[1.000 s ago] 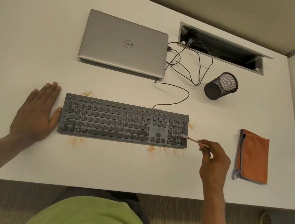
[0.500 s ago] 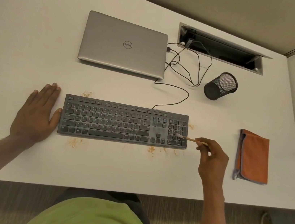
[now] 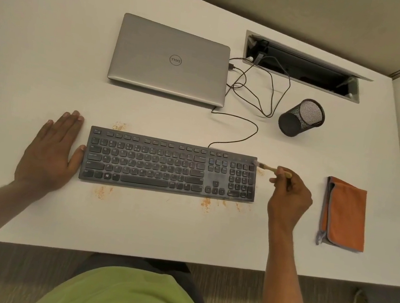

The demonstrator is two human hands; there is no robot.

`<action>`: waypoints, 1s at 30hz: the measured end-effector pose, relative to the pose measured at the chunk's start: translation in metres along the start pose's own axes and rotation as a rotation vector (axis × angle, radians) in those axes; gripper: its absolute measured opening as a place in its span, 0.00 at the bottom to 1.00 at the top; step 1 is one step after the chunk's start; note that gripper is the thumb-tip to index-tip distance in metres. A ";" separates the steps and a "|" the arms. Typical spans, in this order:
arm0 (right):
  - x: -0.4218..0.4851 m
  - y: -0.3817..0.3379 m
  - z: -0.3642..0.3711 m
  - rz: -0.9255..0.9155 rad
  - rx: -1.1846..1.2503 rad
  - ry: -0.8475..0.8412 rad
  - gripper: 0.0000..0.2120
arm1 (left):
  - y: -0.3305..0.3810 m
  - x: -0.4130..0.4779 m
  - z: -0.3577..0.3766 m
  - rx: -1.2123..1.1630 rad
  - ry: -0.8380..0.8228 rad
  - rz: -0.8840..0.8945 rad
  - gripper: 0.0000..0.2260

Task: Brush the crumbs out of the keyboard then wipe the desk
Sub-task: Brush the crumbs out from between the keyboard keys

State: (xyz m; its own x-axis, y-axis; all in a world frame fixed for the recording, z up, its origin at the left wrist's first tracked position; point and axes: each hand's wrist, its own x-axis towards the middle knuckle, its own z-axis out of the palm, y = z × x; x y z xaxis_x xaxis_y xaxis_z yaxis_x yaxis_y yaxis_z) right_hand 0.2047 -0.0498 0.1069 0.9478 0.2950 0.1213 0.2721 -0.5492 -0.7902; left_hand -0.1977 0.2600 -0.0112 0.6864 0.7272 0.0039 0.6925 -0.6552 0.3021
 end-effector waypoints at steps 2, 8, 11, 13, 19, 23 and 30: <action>-0.004 0.003 -0.004 -0.006 -0.049 -0.042 0.09 | 0.000 0.000 0.000 0.000 0.002 -0.001 0.32; -0.012 0.009 -0.028 -0.015 -0.195 -0.095 0.07 | 0.001 0.000 -0.001 -0.003 -0.002 -0.002 0.32; -0.010 -0.002 -0.024 -0.084 -0.098 -0.110 0.05 | 0.001 0.001 -0.001 0.001 -0.002 -0.001 0.32; -0.008 -0.011 -0.017 -0.127 0.000 -0.194 0.05 | 0.001 0.001 -0.001 0.002 0.001 -0.001 0.32; 0.001 -0.014 -0.006 -0.213 -0.029 -0.404 0.06 | 0.001 0.001 -0.001 0.006 0.004 0.002 0.32; 0.010 0.003 -0.020 -0.275 -0.177 -0.324 0.05 | 0.002 0.000 -0.001 0.006 0.004 0.004 0.32; 0.006 -0.008 -0.023 -0.263 -0.109 -0.223 0.05 | 0.001 0.001 -0.001 0.007 0.002 0.004 0.32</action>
State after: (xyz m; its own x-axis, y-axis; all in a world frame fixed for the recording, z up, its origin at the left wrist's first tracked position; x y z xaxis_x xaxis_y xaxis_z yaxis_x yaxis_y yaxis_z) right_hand 0.2122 -0.0621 0.1277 0.7866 0.5940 0.1685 0.5294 -0.5085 -0.6791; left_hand -0.1966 0.2599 -0.0094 0.6885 0.7252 0.0072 0.6913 -0.6593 0.2957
